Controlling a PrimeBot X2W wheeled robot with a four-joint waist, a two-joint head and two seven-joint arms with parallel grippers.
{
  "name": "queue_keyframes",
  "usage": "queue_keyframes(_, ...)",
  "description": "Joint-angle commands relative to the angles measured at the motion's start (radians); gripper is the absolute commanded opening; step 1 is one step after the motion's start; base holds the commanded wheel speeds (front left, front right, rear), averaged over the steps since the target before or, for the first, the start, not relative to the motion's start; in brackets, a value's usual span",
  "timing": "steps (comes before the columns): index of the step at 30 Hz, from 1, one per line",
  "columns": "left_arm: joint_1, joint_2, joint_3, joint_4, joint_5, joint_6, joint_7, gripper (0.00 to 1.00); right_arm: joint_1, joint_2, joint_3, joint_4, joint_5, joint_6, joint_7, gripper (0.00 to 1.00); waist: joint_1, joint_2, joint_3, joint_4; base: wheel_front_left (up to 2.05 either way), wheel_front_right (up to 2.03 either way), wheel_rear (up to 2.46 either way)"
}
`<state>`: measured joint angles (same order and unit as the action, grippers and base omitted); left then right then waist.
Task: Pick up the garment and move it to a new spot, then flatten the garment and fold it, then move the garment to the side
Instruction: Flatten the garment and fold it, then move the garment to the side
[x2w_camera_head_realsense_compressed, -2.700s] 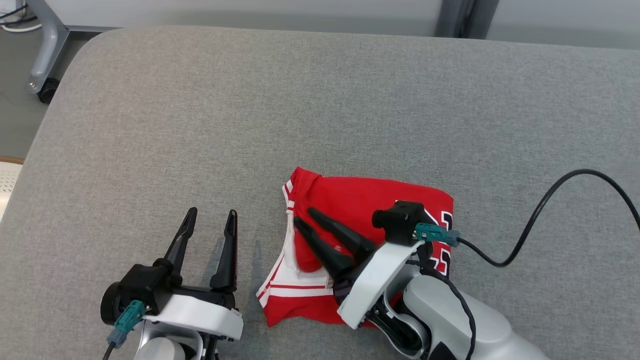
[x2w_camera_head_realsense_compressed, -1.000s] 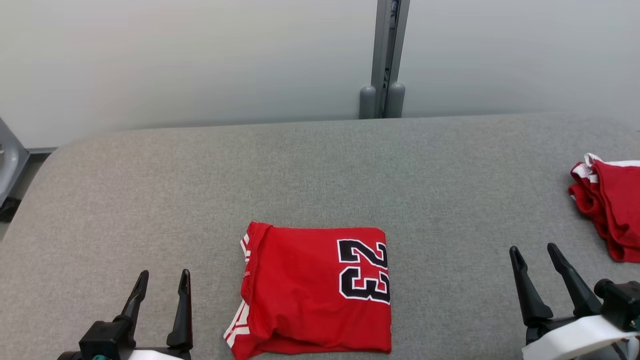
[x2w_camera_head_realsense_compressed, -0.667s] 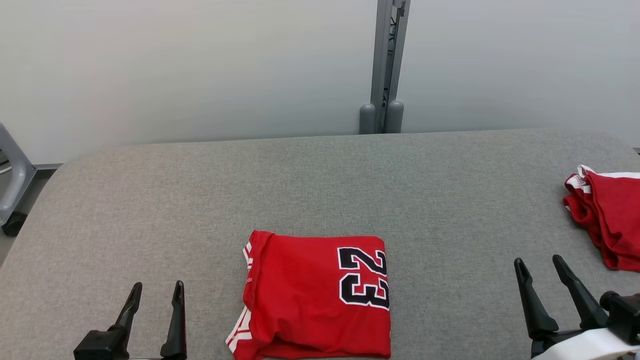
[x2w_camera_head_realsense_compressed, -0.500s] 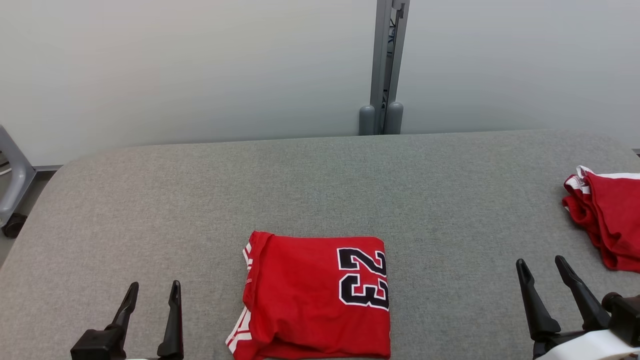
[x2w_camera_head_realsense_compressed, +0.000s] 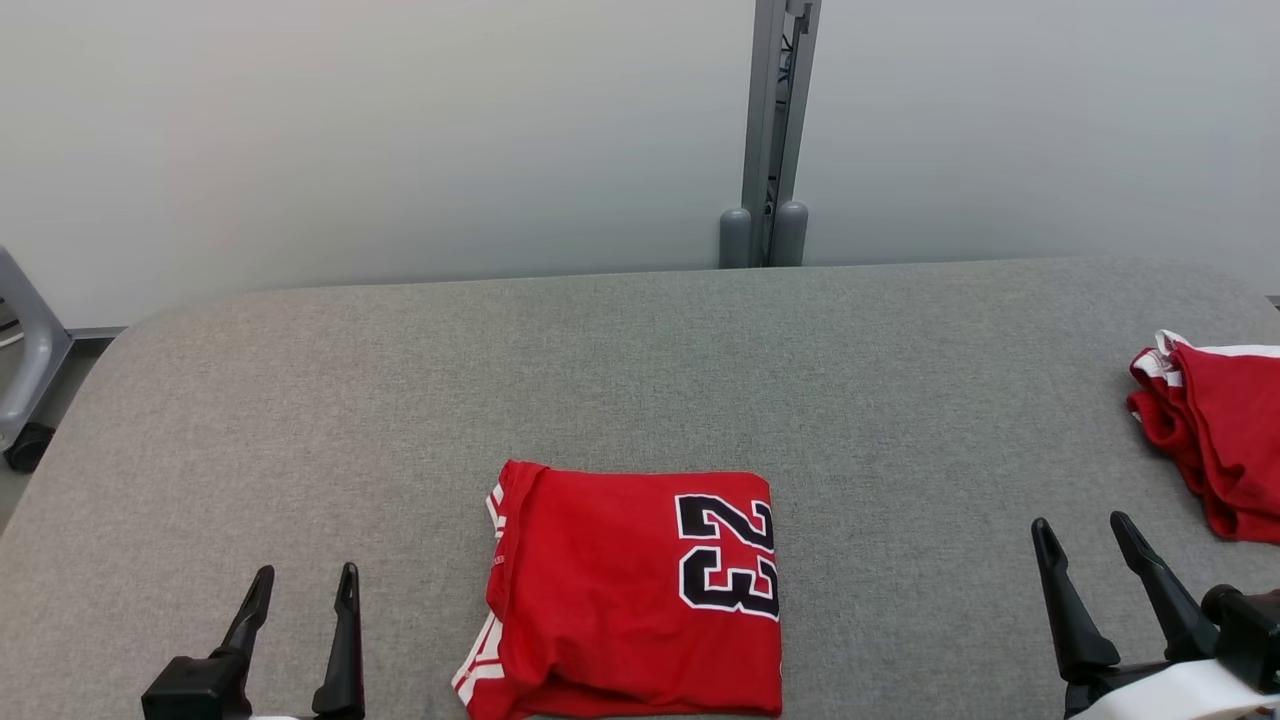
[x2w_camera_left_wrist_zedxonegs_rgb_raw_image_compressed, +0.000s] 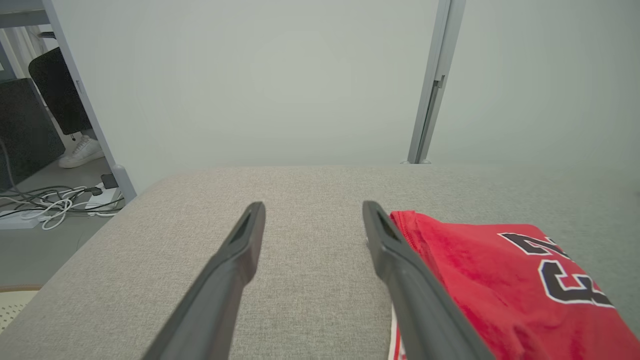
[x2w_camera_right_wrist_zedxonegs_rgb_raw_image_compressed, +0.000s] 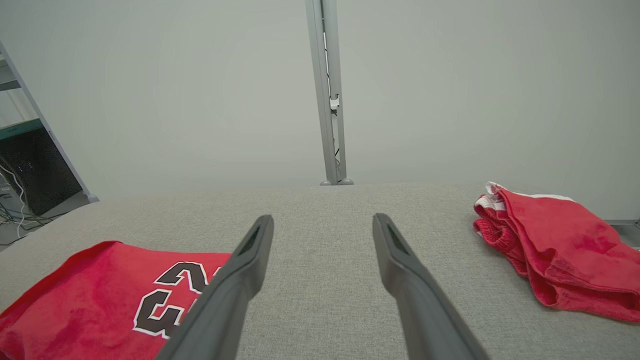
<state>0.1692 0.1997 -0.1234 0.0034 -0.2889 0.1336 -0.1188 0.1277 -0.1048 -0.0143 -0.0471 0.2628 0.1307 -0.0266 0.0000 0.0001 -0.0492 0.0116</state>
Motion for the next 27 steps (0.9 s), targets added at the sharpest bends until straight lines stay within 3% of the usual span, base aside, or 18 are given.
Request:
queue_keyframes(1,0.0,0.006,0.0,-0.003,0.006,0.007,0.001,1.0,-0.001,-0.001,-0.002,-0.002,-0.003,0.0,0.002,1.0,0.0,-0.0001,0.001,0.0,0.0,0.0,0.0)
queue_keyframes(20,-0.024,0.017,-0.011,-0.004,0.006,0.018,-0.003,1.0,-0.016,-0.005,-0.001,0.017,-0.003,0.0,-0.01,1.0,0.0,-0.0001,0.016,0.019,0.0,0.0,0.0)
queue_keyframes(27,-0.082,0.019,-0.032,-0.005,0.016,0.001,-0.006,1.0,-0.052,-0.003,0.031,0.093,0.006,0.0,-0.008,1.0,0.0,-0.0001,0.057,0.084,0.0,0.0,0.0)
